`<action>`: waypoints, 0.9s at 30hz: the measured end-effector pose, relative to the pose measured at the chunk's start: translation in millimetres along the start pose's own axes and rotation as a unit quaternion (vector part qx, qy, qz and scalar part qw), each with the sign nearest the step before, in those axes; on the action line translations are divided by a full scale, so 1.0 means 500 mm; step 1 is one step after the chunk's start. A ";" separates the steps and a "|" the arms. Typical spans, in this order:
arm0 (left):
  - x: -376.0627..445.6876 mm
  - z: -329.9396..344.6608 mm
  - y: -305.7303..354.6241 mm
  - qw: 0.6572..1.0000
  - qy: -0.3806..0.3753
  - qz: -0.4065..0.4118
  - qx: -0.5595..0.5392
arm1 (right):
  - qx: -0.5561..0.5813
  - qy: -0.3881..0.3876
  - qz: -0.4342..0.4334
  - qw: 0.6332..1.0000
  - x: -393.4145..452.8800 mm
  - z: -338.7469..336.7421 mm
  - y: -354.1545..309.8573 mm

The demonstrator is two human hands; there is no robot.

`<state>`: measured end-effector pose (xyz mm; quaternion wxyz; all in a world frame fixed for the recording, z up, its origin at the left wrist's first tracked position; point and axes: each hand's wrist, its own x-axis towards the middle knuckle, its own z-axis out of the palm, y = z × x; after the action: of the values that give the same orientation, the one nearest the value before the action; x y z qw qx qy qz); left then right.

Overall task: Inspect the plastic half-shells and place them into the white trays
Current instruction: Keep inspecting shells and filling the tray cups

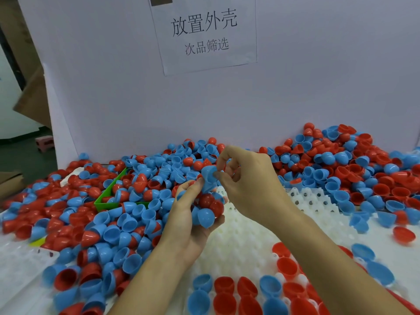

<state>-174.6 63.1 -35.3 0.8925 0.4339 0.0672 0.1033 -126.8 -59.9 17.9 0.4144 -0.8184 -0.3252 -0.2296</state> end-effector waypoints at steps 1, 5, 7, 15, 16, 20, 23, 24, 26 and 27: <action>0.001 -0.002 0.001 1.000 0.004 -0.001 -0.003 | -0.009 -0.007 -0.008 1.000 0.000 -0.003 -0.001; 0.003 -0.006 0.003 1.000 0.012 -0.016 -0.023 | -0.041 -0.058 -0.069 0.995 -0.002 -0.021 -0.001; 0.003 -0.005 0.002 0.999 0.021 -0.020 -0.025 | -0.074 -0.094 -0.083 0.989 -0.003 -0.019 0.001; 0.002 -0.007 0.001 0.999 -0.020 -0.031 0.020 | -0.125 -0.061 -0.104 0.985 -0.001 -0.004 0.008; 0.002 -0.008 0.003 0.999 -0.023 -0.033 0.021 | -0.113 -0.041 -0.089 0.989 0.000 -0.009 0.011; 0.005 -0.011 0.013 0.999 -0.017 -0.026 0.008 | -0.046 0.001 0.020 0.999 0.012 -0.048 0.037; 0.010 -0.017 0.016 1.000 0.005 -0.015 -0.006 | -0.012 -0.009 0.066 0.998 0.018 -0.087 0.058; 0.011 -0.018 0.016 1.000 0.008 -0.013 -0.006 | -0.002 -0.015 0.075 0.997 0.019 -0.097 0.062; 0.013 -0.019 0.015 1.000 0.012 -0.010 -0.002 | 0.017 -0.022 0.099 0.995 0.022 -0.110 0.066; 0.014 -0.019 0.013 1.000 0.013 -0.009 0.001 | 0.023 -0.025 0.114 0.993 0.023 -0.115 0.067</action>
<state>-170.7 76.0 -36.2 0.8918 0.4332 0.0826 0.1010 -101.0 -118.3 39.2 0.4484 -0.8459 -0.2447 -0.1530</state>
